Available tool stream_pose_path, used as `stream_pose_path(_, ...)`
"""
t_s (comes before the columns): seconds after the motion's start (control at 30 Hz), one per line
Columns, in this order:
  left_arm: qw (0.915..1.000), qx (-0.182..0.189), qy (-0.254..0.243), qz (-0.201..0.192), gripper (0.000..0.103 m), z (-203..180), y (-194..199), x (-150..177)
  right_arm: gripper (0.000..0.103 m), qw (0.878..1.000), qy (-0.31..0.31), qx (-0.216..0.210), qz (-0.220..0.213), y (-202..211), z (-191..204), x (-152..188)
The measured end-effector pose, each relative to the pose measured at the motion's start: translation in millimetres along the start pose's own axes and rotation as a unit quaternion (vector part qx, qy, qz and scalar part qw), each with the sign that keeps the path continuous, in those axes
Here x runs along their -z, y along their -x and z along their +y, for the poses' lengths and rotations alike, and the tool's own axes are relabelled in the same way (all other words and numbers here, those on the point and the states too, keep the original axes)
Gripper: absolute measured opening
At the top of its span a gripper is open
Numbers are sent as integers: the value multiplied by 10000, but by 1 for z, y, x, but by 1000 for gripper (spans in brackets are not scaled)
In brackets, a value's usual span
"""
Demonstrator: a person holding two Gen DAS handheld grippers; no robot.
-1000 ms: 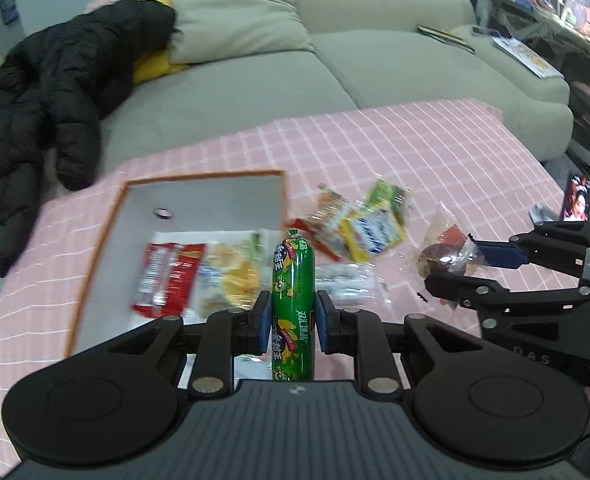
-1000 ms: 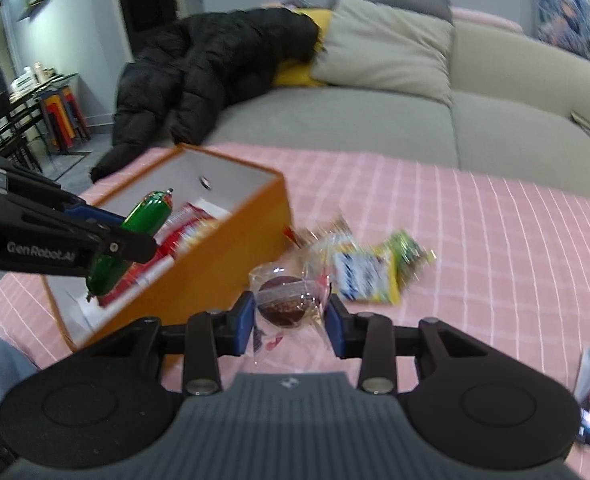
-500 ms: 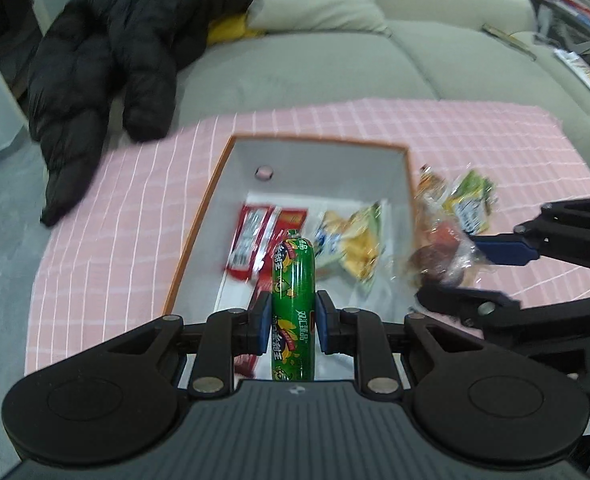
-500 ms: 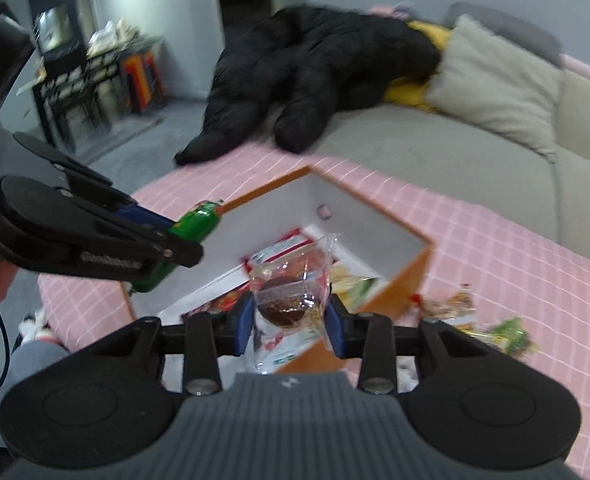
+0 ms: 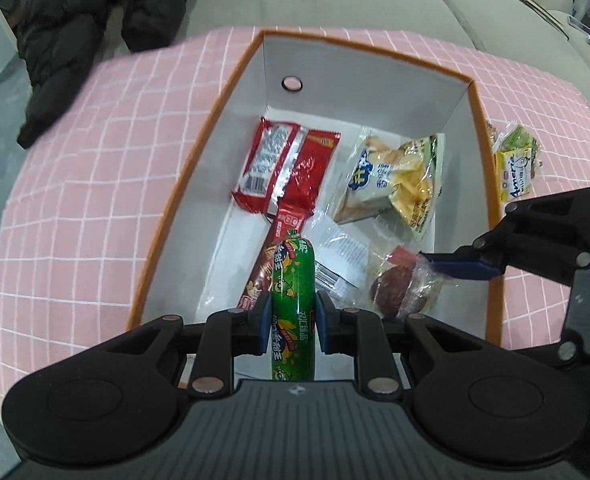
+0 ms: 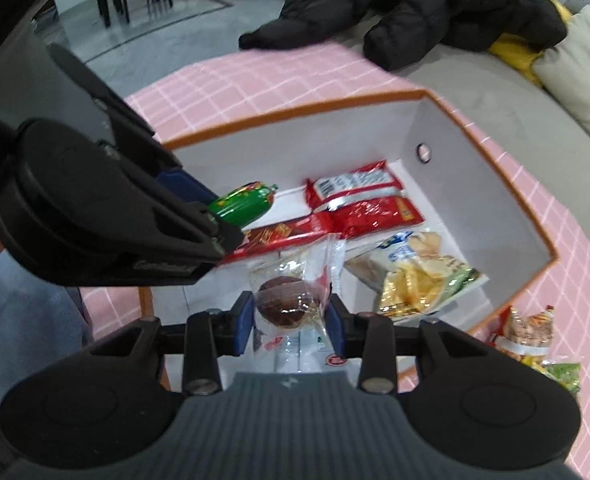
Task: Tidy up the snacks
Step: 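Carry the sausage stick and pastry over the orange box and open both tools, then withdraw both tools from the box back toward the remaining snacks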
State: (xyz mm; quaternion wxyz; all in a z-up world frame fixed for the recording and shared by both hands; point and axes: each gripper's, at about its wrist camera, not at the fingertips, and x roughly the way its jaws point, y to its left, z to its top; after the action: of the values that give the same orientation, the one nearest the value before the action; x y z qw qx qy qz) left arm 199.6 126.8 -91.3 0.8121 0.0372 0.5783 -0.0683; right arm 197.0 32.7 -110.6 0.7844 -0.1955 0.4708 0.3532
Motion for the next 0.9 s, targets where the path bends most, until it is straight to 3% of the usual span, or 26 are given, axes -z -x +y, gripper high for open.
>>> stream_pose_path(0.57, 9985, 68, 48, 545, 25, 4, -49, -4, 38, 9971, 73, 79, 751, -48, -6, 1)
stream_pose_path(0.73, 9984, 23, -8, 558, 24, 1, -53, -4, 36, 9972, 112, 62, 739, -48, -6, 3)
stream_pose_path(0.9, 9990, -108, -87, 426, 25, -2, -46, -5, 41, 9978, 121, 102, 646, -41, -6, 2)
